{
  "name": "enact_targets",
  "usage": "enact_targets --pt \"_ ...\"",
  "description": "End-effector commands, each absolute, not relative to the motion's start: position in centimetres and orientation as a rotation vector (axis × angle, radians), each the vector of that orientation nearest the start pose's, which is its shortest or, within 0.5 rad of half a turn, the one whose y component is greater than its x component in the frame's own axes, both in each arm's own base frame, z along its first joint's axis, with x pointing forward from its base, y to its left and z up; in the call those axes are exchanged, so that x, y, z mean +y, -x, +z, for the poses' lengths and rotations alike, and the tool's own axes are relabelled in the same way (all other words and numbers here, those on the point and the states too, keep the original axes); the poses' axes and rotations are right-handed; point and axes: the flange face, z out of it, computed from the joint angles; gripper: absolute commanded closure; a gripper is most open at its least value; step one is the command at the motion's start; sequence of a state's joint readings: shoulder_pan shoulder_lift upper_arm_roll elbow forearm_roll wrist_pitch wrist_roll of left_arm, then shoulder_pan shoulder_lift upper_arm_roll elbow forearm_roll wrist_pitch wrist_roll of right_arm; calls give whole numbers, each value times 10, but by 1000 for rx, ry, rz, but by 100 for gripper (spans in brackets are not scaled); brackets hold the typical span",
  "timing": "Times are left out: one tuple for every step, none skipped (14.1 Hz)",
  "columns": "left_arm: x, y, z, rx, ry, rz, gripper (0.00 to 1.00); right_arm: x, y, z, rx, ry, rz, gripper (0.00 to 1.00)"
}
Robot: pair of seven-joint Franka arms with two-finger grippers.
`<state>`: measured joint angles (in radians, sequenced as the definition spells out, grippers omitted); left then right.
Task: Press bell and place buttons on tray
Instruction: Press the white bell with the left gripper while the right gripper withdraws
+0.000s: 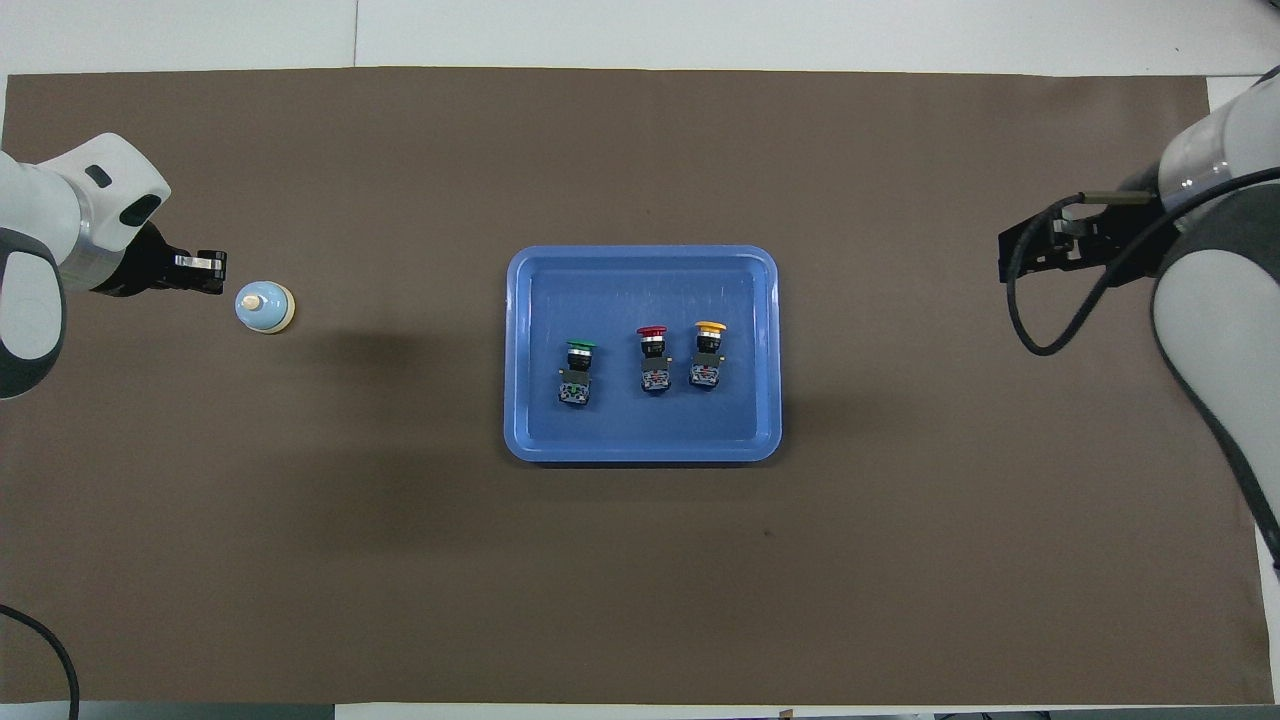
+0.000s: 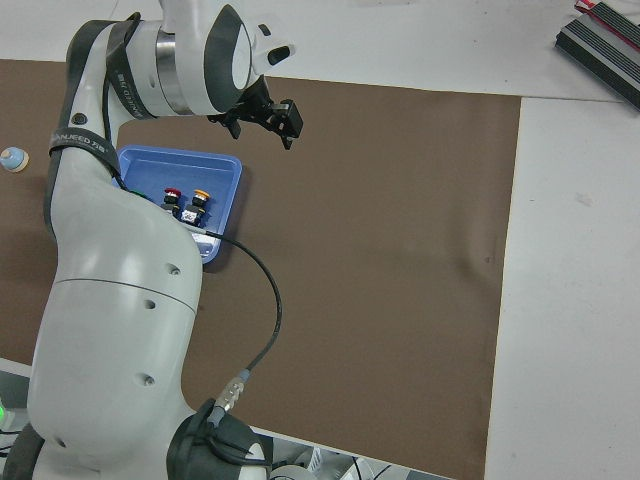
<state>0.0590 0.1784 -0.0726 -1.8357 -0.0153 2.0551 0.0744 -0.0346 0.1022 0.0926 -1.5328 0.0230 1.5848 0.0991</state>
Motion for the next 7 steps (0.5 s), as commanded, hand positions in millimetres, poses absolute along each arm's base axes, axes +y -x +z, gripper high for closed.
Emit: enact_targets --pt "0 -612 417 115 3139 -104 100 31 -554 615 14 3139 104 0" --pt "6 -611 410 99 3139 -117 100 25 -543 624 32 3148 122 0" --pt "7 -611 403 96 3139 -119 100 23 -534 633 33 3159 139 0" --pt "7 -613 397 96 3140 -119 100 20 -528 638 32 3194 147 0" --pt "8 -613 393 94 3140 -124 100 19 -524 644 18 3223 132 0" --pt "8 -613 387 94 3140 -129 100 16 -521 647 10 3225 133 0" --pt "8 -611 383 94 3140 -134 100 13 -521 649 14 3224 126 0"
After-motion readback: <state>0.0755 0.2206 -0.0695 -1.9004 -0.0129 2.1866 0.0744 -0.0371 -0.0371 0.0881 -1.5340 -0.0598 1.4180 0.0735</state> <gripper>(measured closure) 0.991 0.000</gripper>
